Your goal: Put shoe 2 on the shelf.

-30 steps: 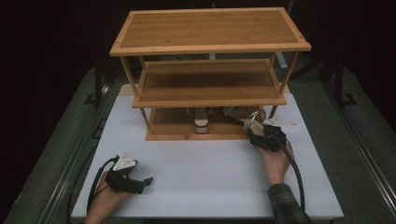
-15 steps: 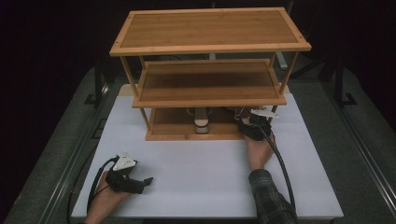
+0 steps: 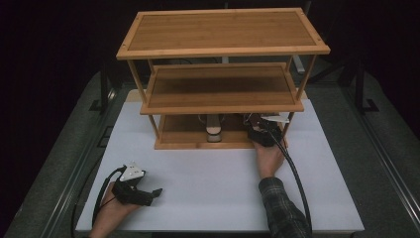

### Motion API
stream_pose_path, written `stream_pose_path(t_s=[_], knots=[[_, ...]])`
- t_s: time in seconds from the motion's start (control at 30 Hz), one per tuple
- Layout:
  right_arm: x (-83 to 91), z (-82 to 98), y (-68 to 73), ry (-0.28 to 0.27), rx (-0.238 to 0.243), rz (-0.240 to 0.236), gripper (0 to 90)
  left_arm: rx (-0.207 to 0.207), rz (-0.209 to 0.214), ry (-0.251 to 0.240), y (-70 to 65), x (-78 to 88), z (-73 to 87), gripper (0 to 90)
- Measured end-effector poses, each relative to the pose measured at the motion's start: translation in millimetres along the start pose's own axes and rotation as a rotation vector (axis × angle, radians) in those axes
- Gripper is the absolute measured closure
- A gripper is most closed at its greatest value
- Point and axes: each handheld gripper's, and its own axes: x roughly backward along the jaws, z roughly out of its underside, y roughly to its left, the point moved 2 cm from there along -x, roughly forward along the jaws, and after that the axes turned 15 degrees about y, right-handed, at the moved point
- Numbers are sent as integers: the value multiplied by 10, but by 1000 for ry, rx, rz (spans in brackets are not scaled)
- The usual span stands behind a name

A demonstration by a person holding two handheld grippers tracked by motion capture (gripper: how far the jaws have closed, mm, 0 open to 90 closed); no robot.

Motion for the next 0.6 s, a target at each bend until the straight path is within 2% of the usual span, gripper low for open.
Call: stream_pose_path(t_s=[0.17, 0.33, 0.4, 0.47, 0.53, 0.6], knots=[[160, 34, -44, 16, 37, -41, 293, -1, -1, 0, -1, 0, 0, 80], [324, 136, -192, 50, 87, -100, 310, -1, -1, 0, -1, 0, 0, 80], [362, 169, -233, 49, 111, -135, 343, -1, -1, 0, -1, 0, 0, 80], [381, 206, -261, 64, 150, -142, 364, -2, -1, 0, -1, 0, 0, 80], [376, 232, -270, 82, 165, -178, 390, -1, -1, 0, -1, 0, 0, 80], [373, 225, -251, 76, 174, -173, 420, 0, -1, 0, -1, 0, -1, 80]])
